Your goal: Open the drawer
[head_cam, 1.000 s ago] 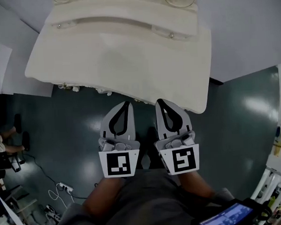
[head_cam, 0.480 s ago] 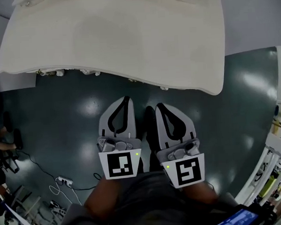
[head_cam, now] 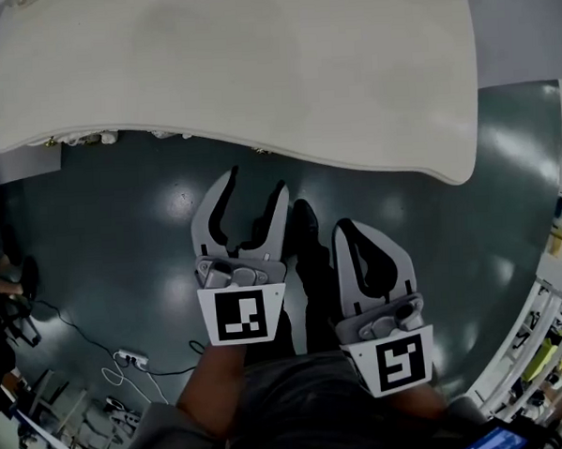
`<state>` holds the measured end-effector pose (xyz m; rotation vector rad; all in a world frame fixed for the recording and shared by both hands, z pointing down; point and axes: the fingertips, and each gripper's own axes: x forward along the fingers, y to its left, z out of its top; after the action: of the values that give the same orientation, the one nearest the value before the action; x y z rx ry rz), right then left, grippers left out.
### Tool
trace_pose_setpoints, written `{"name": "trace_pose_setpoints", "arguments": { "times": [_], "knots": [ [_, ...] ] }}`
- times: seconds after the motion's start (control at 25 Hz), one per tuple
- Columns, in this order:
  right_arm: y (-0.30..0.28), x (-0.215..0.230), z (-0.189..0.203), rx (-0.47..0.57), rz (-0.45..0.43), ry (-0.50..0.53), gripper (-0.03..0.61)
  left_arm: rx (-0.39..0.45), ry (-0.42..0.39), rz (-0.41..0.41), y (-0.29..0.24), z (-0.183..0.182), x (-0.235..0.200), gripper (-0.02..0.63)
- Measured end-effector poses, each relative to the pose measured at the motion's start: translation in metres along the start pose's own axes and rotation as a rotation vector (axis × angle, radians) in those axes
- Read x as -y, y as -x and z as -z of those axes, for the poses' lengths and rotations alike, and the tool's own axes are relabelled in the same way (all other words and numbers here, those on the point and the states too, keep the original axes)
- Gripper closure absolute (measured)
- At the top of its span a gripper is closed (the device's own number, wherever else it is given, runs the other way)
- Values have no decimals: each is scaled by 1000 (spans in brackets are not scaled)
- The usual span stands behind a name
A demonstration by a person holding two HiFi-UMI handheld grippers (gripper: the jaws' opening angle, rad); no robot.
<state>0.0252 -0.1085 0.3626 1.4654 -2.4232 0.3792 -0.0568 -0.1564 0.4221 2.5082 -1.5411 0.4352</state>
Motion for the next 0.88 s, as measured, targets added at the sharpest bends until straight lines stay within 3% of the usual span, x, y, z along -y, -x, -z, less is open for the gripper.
{"name": "trace_pose_setpoints", "arguments": {
  "times": [0.2,0.88],
  "knots": [
    [6,15,5,-6,17,-4,565,16,15,-8,-18,8,3,336],
    [15,46,15,-30,53,-9,565,1,-3,-47,-57,33,-1,333]
  ]
}}
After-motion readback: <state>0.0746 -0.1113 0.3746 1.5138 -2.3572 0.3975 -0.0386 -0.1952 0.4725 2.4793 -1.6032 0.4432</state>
